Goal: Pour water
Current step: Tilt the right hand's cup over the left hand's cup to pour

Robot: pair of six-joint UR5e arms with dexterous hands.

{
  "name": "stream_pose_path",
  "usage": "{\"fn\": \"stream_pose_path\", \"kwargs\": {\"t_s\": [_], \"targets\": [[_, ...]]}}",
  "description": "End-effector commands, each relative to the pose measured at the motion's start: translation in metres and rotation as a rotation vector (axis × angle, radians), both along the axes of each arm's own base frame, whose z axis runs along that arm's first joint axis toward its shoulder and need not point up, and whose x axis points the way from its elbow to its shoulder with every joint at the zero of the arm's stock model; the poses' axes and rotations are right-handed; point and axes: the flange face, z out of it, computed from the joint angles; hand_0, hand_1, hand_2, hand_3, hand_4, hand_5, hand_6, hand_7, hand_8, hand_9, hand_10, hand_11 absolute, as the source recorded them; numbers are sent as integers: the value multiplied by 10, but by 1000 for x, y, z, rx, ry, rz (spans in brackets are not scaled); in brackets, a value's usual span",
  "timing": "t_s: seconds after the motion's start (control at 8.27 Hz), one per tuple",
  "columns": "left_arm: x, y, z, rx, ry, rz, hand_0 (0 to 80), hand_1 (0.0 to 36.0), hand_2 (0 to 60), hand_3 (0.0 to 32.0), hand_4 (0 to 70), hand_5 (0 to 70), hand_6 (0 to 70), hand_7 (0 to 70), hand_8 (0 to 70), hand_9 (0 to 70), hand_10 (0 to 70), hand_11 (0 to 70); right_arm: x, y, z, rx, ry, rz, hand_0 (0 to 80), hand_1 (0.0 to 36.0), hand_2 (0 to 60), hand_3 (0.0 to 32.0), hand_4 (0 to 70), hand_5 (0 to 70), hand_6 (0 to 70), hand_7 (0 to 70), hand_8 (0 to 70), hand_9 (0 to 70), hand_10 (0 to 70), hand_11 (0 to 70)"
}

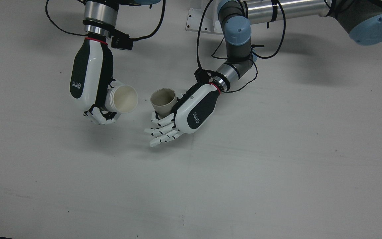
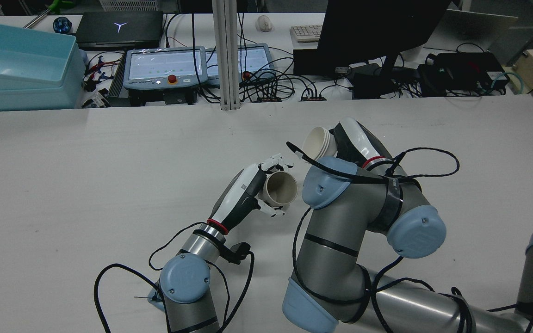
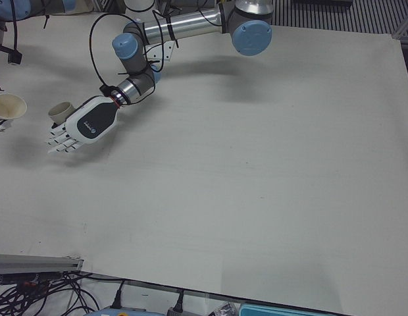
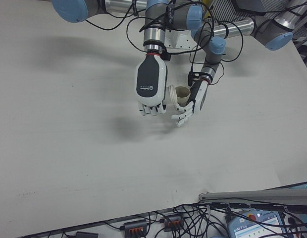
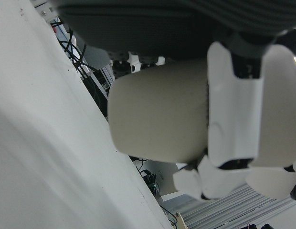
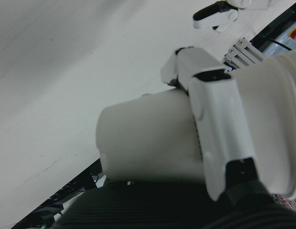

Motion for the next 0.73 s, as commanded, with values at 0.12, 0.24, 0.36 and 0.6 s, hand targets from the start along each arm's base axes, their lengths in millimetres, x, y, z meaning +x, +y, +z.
{"fn": "stream_pose_path", "kwargs": {"t_s": [0.12,0.24,0.36,0.6], "targets": [[1,0,-3,6,2,-3,638,360,600,0,700,700,269,269,145,122,151,233,-32,50,-36,-155,5,18,800,360,576,0,700,700,549,589,425,465,243,373],[1,0,-3,6,2,-3,640,360,600,0,700,700,274,273,147,125,151,234,-27,59,-37,-204,33,38,800,360,577,0,700,700,536,580,423,463,244,375],[1,0,-3,6,2,-3,640,360,600,0,700,700,274,273,147,125,151,234,-22,65,-41,-225,52,45,800,360,594,0,700,700,525,572,421,462,250,384],[0,0,-5,9,5,-1,641,360,600,0,700,700,269,270,145,122,150,232,-8,72,-41,-253,74,64,800,360,545,0,700,700,491,545,411,450,252,387]]}}
